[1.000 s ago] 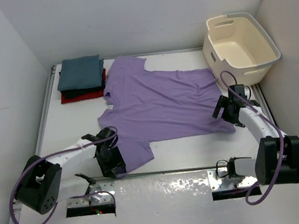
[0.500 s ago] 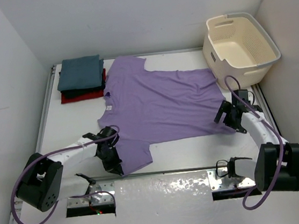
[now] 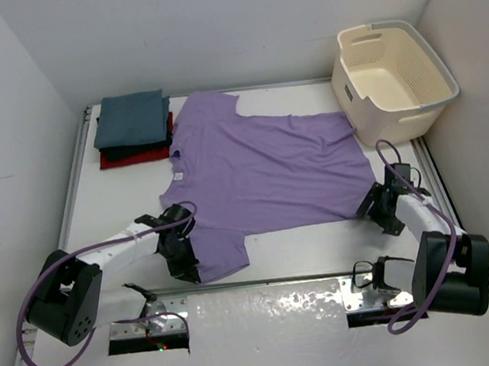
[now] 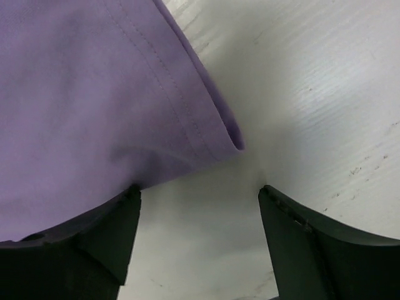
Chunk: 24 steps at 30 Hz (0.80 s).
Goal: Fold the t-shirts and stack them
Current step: Grap the side of the flattened tshirt closest away from the robot with both arms
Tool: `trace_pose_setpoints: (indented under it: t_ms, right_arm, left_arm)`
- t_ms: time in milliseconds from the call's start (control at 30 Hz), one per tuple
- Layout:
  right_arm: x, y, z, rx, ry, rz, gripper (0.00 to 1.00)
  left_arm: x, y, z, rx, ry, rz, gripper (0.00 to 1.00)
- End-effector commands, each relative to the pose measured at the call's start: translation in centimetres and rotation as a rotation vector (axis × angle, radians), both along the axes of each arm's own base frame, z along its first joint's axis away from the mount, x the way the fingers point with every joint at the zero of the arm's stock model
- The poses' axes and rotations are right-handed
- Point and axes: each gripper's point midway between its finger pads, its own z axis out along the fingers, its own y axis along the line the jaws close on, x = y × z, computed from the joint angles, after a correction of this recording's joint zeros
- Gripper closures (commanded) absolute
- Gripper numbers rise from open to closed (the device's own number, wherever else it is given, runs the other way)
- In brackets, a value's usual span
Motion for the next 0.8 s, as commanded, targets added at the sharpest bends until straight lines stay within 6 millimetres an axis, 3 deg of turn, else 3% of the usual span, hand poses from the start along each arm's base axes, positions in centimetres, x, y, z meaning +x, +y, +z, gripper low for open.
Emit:
trace_pose_setpoints:
  t_ms: [0,100,167,333,400,467,600,700,767]
  right_arm:
    - [2.3,-0.1,0.0,0.013,-0.090,-0.035,0.27]
    - [1.7,-0.5,-0.6,-0.014,-0.075,-0.050,0.39]
    - [1.1,-0.5,-1.1,-0.020,-0.069,-0.061,0.58]
    - [0.4,-0.4,-1.3,-0.022,-0.068,-0.049,0.82]
    - [-0.4,0.0,-1.2,-0.009,-0.043,-0.035,1.00]
    - [-1.8,0.5,-1.2,0.007,-0.002,-0.024,1.00]
    - [-3.0,1.0,-0.2,0.018,0.008,0.000,1.00]
    - [-3.0,0.6,0.4,-0.011,0.001,0.025,1.00]
    - [-1.8,0.7,0.8,0.001,-0.040,0.038,1.00]
  left_arm:
    - [0.4,-0.5,0.9,-0.023,-0.029,-0.034,1.00]
    - [0.5,-0.7,1.2,-0.039,-0.030,-0.041,1.00]
    - [0.7,-0.8,1.5,-0.044,-0.038,-0.055,1.00]
    - [1.2,-1.2,2.4,-0.068,-0.058,-0.112,1.00]
    - [0.6,-0.8,2.6,-0.057,-0.037,-0.137,1.00]
    - [0.0,-0.1,3.1,-0.035,-0.013,-0.172,1.00]
    - [-0.6,-0.8,4.4,-0.101,-0.001,-0.225,1.00]
    - [-0.1,-0.4,4.4,-0.067,-0.020,-0.221,1.00]
    - [0.1,-0.5,4.2,-0.068,-0.029,-0.210,1.00]
